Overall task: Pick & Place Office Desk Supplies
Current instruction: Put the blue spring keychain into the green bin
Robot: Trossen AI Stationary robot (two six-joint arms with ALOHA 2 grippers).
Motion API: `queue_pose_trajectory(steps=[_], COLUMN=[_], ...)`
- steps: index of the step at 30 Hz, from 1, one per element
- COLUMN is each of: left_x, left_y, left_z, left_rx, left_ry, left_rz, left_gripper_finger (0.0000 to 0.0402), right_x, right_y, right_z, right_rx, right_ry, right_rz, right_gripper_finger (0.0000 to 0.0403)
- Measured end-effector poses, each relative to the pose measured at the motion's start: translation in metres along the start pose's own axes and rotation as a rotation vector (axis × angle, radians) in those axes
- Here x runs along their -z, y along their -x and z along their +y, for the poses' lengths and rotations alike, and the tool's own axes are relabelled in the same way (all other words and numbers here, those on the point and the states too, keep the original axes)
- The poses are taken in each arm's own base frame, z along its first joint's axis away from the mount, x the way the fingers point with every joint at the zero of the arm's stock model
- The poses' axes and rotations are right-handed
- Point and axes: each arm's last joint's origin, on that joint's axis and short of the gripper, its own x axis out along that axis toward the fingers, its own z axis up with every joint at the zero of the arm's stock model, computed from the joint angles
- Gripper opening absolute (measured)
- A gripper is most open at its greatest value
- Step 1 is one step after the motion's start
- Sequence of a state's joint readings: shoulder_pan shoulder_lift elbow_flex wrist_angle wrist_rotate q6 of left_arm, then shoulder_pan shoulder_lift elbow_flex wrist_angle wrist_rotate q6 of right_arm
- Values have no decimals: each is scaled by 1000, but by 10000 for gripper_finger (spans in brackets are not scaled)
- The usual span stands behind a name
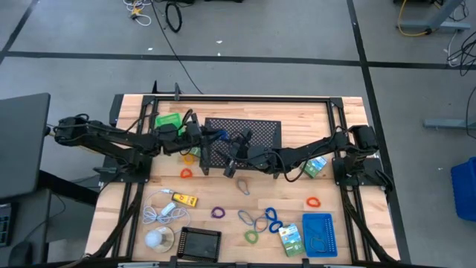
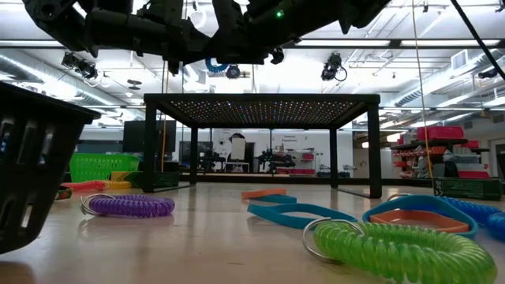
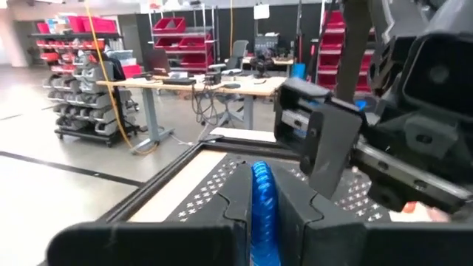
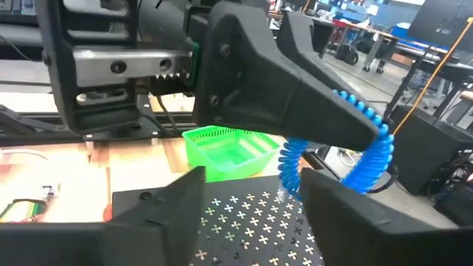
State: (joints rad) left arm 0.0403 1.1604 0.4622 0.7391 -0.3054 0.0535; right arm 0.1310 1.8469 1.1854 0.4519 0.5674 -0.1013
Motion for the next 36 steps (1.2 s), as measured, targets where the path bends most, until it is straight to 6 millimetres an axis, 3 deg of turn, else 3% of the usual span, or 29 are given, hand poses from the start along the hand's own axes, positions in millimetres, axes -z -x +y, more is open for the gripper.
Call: queue_pose_trajectory(steps=[5, 17, 27, 36], left_x=[-7, -16, -7, 16], left_y=[8, 50, 83, 99], left_z=[5, 26, 39, 52], left_rx=[-63, -316, -482, -623], left_ry=[-49, -166, -107, -31], left_rz=[16, 205, 360, 552], left_gripper_finger=[30, 30, 30, 30], right_x=[0, 3, 4, 3], right_y=[1, 18, 29, 32], right_z=[1, 26, 41, 44], right_rx=[-3, -7, -40, -47], right_ry=[9, 97, 143, 157], right_rz=[0, 38, 46, 43], right_gripper_finger=[285, 290, 290, 290])
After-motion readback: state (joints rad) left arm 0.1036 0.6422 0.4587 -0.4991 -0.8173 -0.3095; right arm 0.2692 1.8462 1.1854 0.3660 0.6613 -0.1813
